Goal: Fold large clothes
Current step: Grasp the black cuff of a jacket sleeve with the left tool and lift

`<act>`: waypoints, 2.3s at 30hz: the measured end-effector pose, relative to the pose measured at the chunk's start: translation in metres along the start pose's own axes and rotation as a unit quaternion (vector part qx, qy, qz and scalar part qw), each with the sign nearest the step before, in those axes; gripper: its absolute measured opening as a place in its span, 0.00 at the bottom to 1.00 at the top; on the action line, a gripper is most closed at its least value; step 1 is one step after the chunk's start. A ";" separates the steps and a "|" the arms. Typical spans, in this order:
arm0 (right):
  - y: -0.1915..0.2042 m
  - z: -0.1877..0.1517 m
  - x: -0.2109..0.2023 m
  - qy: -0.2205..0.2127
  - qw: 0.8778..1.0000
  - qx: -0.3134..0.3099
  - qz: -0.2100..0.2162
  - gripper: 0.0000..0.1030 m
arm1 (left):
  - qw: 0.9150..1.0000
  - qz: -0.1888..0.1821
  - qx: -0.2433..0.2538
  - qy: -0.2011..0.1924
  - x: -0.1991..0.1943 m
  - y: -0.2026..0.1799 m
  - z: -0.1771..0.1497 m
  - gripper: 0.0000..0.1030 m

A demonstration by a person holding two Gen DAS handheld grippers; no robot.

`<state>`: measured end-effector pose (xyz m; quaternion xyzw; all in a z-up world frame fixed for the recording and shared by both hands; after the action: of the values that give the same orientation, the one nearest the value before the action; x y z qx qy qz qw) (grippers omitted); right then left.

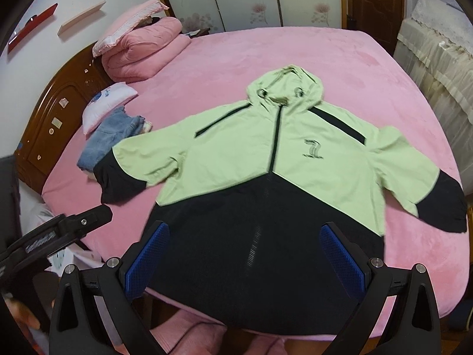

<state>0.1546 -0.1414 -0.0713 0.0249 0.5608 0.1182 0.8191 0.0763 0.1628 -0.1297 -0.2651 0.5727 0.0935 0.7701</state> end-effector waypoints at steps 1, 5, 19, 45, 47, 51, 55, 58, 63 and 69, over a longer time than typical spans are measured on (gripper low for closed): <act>0.014 0.006 0.004 -0.005 1.000 -0.002 0.002 1.00 | 1.000 0.002 -0.013 0.000 0.002 0.017 0.011 0.99; 0.077 0.032 0.019 -0.031 0.999 0.007 0.018 1.00 | 0.998 0.005 -0.070 0.009 0.013 0.096 0.059 0.99; 0.237 0.098 0.164 0.001 0.997 0.074 -0.014 1.00 | 0.939 0.040 -0.340 0.047 0.141 0.358 0.157 0.77; 0.218 0.012 0.316 0.113 0.987 0.111 -0.011 1.00 | 0.929 -0.053 -0.337 -0.141 0.152 0.406 0.187 0.14; 0.205 0.015 0.306 0.107 0.987 0.119 -0.006 1.00 | 0.934 -0.055 -0.314 -0.162 0.129 0.385 0.191 0.14; 0.174 0.029 0.292 0.085 0.987 0.133 -0.004 1.00 | 0.942 -0.051 -0.249 -0.221 0.072 0.322 0.201 0.13; 0.134 0.041 0.279 0.077 0.987 0.144 0.002 1.00 | 0.941 -0.070 -0.169 -0.284 0.012 0.251 0.222 0.13; 0.095 0.053 0.269 0.067 0.986 0.156 0.002 1.00 | 0.938 -0.087 -0.100 -0.319 -0.022 0.174 0.229 0.13; 0.016 0.073 0.241 0.038 0.982 0.185 -0.009 1.00 | 0.934 -0.106 0.028 -0.339 -0.052 0.020 0.229 0.13; -0.080 0.086 0.216 0.005 0.976 0.215 -0.031 1.00 | 0.942 -0.127 0.157 -0.267 0.011 -0.169 0.187 0.13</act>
<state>0.3212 -0.1631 -0.2504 0.1822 0.5778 -0.0300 0.7950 0.3112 0.1150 -0.0513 -0.1767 0.3148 -0.0283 0.9321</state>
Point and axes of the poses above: each gripper's, at about its wrist camera, not at the fingertips, and x roughly the way its jaws point, y to its left, z to its top, the point moved 9 cm from there along x, roughly the way its jaws point, and after that the axes turned 10 degrees about y, right-handed, at the moved point
